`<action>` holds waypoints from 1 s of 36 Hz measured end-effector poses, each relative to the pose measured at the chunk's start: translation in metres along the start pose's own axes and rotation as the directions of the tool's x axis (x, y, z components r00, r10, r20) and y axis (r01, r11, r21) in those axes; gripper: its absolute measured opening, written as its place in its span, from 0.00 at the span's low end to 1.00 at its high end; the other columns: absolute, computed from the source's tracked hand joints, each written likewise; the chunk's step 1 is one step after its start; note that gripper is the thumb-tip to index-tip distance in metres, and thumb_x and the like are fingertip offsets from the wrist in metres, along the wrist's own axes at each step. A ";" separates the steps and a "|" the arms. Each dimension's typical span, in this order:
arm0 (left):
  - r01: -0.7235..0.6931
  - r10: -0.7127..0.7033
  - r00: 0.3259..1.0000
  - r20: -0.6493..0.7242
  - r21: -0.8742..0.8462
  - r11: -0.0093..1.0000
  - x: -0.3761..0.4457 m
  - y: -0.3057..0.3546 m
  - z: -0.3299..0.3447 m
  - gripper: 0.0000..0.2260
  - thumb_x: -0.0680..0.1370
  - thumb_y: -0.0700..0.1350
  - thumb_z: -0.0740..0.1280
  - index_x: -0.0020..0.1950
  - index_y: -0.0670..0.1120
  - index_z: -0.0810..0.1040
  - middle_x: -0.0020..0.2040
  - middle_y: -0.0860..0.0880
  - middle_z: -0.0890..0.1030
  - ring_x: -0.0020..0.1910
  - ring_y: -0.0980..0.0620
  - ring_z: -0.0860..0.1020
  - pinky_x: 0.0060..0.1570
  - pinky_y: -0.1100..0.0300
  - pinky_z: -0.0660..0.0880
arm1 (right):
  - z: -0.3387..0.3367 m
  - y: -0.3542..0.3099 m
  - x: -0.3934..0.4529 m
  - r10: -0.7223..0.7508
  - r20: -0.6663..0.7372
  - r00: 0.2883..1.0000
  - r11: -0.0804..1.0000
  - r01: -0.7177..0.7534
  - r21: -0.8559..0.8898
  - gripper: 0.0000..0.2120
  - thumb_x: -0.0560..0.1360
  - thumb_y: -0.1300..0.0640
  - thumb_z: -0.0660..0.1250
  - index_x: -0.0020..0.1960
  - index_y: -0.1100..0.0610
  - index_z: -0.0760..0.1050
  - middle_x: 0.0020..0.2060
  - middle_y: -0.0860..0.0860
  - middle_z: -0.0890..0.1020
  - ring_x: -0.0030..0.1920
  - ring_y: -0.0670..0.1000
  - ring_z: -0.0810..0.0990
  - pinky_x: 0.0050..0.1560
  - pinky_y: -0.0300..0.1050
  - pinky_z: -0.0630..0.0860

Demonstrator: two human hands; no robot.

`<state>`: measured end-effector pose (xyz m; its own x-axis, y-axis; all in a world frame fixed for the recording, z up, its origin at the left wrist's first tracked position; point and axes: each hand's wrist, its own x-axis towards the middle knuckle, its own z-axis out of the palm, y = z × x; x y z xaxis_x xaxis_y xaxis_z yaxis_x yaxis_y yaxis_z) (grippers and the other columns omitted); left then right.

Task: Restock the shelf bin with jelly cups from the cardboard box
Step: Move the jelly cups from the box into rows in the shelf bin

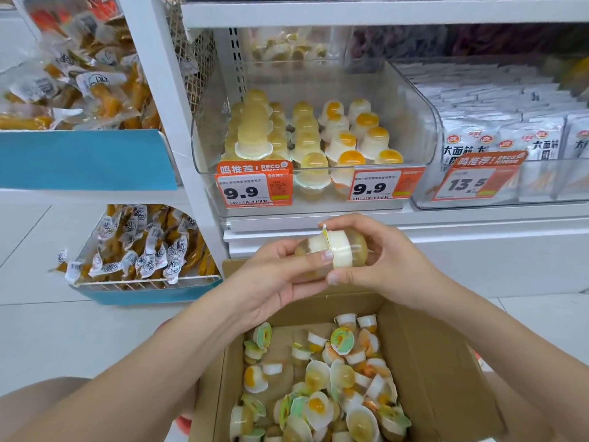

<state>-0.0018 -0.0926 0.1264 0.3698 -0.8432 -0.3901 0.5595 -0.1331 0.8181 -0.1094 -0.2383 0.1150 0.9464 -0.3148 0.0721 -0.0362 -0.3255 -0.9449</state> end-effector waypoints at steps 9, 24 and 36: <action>-0.052 0.104 0.987 -0.122 0.375 0.926 0.000 0.025 -0.003 0.19 0.72 0.52 0.70 0.60 0.47 0.74 0.57 0.49 0.81 0.53 0.52 0.81 0.54 0.49 0.78 | -0.020 -0.033 0.014 0.000 -0.231 0.973 1.000 0.006 0.028 0.25 0.60 0.47 0.78 0.55 0.48 0.77 0.51 0.47 0.82 0.50 0.48 0.82 0.54 0.44 0.78; 0.050 0.578 0.795 -0.184 0.970 0.239 0.026 0.048 -0.039 0.18 0.75 0.41 0.66 0.64 0.49 0.67 0.61 0.50 0.70 0.60 0.49 0.71 0.59 0.52 0.71 | -0.076 -0.065 0.248 -0.059 -0.171 0.983 0.758 -0.067 -0.649 0.31 0.68 0.45 0.74 0.66 0.55 0.68 0.62 0.51 0.73 0.61 0.52 0.72 0.54 0.42 0.69; 0.124 0.569 0.788 -0.235 0.966 0.228 0.031 0.049 -0.041 0.16 0.76 0.45 0.65 0.62 0.53 0.66 0.61 0.53 0.68 0.59 0.50 0.66 0.60 0.52 0.68 | -0.074 -0.043 0.318 0.031 0.063 0.997 0.577 0.034 -0.816 0.32 0.65 0.45 0.77 0.64 0.50 0.69 0.62 0.49 0.73 0.56 0.50 0.71 0.49 0.42 0.67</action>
<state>0.0672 -0.1038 0.1377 0.7842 -0.6177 0.0589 -0.5433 -0.6375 0.5463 0.1698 -0.3901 0.2026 0.9632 -0.2678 0.0220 -0.2510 -0.9259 -0.2825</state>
